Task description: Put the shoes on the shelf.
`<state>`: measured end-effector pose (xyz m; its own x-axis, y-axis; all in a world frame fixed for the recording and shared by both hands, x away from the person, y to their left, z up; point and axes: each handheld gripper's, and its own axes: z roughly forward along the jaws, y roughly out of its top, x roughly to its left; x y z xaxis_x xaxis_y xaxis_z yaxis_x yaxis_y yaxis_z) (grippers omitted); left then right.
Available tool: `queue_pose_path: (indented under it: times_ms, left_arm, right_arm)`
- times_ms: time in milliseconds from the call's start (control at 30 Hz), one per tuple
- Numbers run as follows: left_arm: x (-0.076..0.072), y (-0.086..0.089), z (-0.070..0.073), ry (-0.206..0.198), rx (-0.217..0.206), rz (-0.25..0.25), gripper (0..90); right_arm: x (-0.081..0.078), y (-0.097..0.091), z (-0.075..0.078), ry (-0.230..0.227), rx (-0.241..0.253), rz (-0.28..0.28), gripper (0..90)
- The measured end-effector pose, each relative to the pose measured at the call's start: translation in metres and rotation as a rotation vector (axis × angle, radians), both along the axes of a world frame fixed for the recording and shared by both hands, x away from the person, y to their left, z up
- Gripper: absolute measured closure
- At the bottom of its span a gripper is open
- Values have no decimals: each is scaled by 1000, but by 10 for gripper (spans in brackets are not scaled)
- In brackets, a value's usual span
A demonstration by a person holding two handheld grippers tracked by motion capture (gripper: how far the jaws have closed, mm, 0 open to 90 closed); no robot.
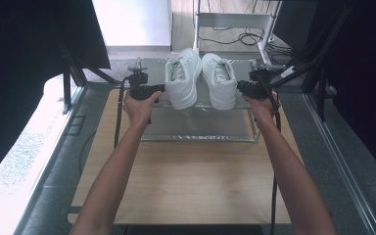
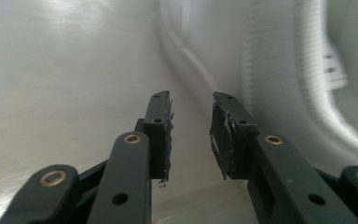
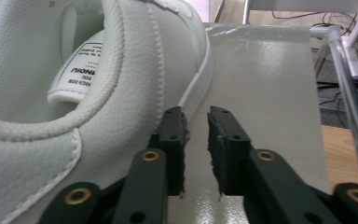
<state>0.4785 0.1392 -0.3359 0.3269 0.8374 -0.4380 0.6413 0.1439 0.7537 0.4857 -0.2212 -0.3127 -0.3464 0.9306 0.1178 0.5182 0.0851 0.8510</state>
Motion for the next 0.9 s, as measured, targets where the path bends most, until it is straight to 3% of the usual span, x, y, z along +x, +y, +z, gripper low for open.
queue_pose_path:
  times_ms: [67,167,233,267,300,333,367,433,567,767,900]
  left_arm:
    - [0,-4,5,-18,23,4,729]
    - [-1,-8,13,-32,-9,1,753]
    - [-2,-17,19,-52,-16,-33,739]
    - [-4,-26,24,-59,14,-9,739]
    - [-5,-32,27,-70,79,26,812]
    - [-6,-36,30,-89,120,32,813]
    - [-6,-37,31,-87,124,29,812]
    - [-5,-32,29,-77,105,23,785]
    - [-2,-14,17,-44,9,-19,686]
    - [-7,-12,11,-66,28,-45,643]
    - [-12,-7,12,-98,23,-62,598]
  right_arm:
    - [0,1,0,6,9,5,842]
    - [-1,5,2,14,52,15,900]
    - [-2,11,4,4,35,31,900]
    - [-2,15,5,16,45,58,900]
    - [-3,22,5,37,44,66,900]
    - [-4,25,5,28,19,66,900]
    - [-6,27,6,11,13,59,900]
    - [-5,25,6,23,7,69,900]
    - [-2,16,2,35,41,92,883]
    - [-5,13,-1,21,38,100,855]
    - [-14,7,0,-21,38,121,811]
